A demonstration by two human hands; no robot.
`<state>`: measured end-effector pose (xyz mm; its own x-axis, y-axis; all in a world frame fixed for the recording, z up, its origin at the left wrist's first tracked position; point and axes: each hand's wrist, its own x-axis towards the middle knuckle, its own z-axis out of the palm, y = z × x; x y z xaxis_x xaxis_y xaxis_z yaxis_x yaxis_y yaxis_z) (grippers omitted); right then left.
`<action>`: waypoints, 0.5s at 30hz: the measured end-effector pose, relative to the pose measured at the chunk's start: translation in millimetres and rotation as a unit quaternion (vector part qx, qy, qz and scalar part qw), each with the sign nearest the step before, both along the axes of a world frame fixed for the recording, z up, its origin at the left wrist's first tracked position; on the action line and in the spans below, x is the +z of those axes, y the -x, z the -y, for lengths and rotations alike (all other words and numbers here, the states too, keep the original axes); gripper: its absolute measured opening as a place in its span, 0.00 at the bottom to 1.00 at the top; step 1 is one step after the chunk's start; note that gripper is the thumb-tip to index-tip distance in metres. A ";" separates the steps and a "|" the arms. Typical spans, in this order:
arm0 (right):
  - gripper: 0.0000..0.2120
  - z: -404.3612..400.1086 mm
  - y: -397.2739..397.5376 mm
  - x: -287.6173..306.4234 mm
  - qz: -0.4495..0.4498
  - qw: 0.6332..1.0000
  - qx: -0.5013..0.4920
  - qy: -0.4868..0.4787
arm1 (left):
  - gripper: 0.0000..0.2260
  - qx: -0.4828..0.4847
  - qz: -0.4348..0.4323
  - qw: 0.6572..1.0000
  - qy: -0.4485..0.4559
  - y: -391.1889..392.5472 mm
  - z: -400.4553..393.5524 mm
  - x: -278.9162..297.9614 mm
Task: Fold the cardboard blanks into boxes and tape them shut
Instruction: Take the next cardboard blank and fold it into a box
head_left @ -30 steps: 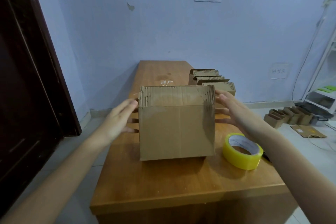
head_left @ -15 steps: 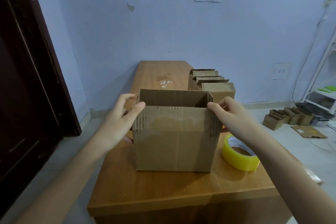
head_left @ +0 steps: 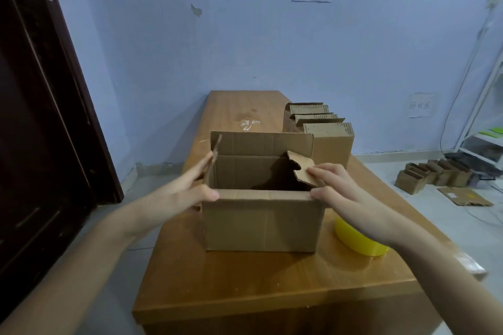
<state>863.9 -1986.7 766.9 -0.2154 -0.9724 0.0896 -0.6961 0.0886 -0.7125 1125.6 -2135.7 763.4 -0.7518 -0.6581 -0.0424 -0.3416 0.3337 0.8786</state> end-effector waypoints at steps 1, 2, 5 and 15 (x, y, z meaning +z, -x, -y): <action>0.28 -1.6 0.4 -4.3 -0.022 1.000 0.012 -0.006 | 0.45 -0.015 0.026 0.999 0.023 1.2 -0.1 -4.7; 0.30 -3.1 0.7 -8.0 -0.047 0.999 0.024 -0.009 | 0.48 -0.021 0.045 0.998 0.045 2.9 -2.5 -7.9; 0.37 -6.7 2.1 -13.4 -0.096 0.994 0.042 -0.006 | 0.51 -0.012 0.045 0.996 0.077 5.3 -11.0 -11.1; 0.22 -1.2 10.7 -4.7 -0.014 0.999 0.015 0.047 | 0.08 0.082 -0.050 0.995 0.041 12.6 -17.7 1.2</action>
